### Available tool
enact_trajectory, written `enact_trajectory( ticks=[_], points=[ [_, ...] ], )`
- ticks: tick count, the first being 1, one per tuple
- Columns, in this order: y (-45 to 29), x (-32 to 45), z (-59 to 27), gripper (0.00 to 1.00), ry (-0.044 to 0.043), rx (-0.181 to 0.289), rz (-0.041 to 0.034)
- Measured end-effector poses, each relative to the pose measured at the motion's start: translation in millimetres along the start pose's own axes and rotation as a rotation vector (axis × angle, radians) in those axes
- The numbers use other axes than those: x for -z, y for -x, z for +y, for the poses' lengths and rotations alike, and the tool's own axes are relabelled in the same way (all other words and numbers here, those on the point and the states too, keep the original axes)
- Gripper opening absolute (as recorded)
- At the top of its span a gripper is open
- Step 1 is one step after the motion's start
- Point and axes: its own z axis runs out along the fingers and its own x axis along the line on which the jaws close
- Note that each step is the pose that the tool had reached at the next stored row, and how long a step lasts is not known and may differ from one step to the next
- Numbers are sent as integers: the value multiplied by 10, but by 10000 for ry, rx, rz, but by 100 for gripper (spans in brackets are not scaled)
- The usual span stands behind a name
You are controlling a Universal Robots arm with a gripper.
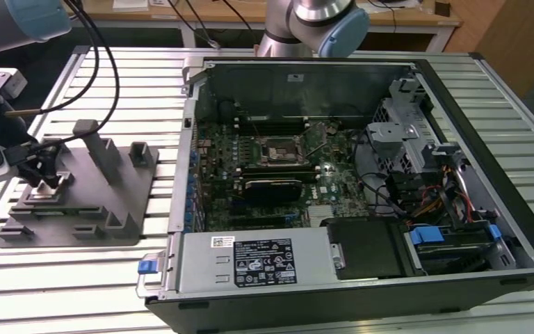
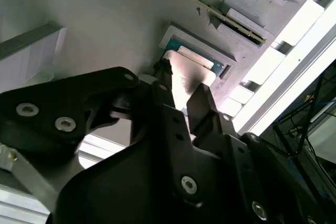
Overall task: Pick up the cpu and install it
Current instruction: 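Pick up the cpu and move it towards the insertion slot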
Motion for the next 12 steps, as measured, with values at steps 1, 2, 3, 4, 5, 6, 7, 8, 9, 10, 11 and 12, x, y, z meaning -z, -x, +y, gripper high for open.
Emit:
enact_trajectory(
  ticks=[1, 2, 3, 4, 5, 6, 7, 8, 9, 10, 11, 12],
  points=[
    [0, 0, 0, 35, -1, 0, 0],
    [0, 0, 0, 41, 0, 0, 0],
    [0, 0, 0, 47, 0, 0, 1],
    [0, 0, 0, 53, -1, 0, 1],
    [-1, 0, 0, 53, 0, 0, 0],
    [-1, 0, 0, 53, -1, 0, 1],
    [-1, 0, 0, 59, 0, 0, 1],
    [-1, 0, 0, 59, 0, 0, 1],
    [-1, 0, 0, 59, 0, 0, 0],
    [-2, -3, 0, 59, 2, 0, -3],
    [-4, -8, -1, 59, 2, 1, -5],
    [-9, -12, -1, 59, 0, 4, -6]
  ],
)
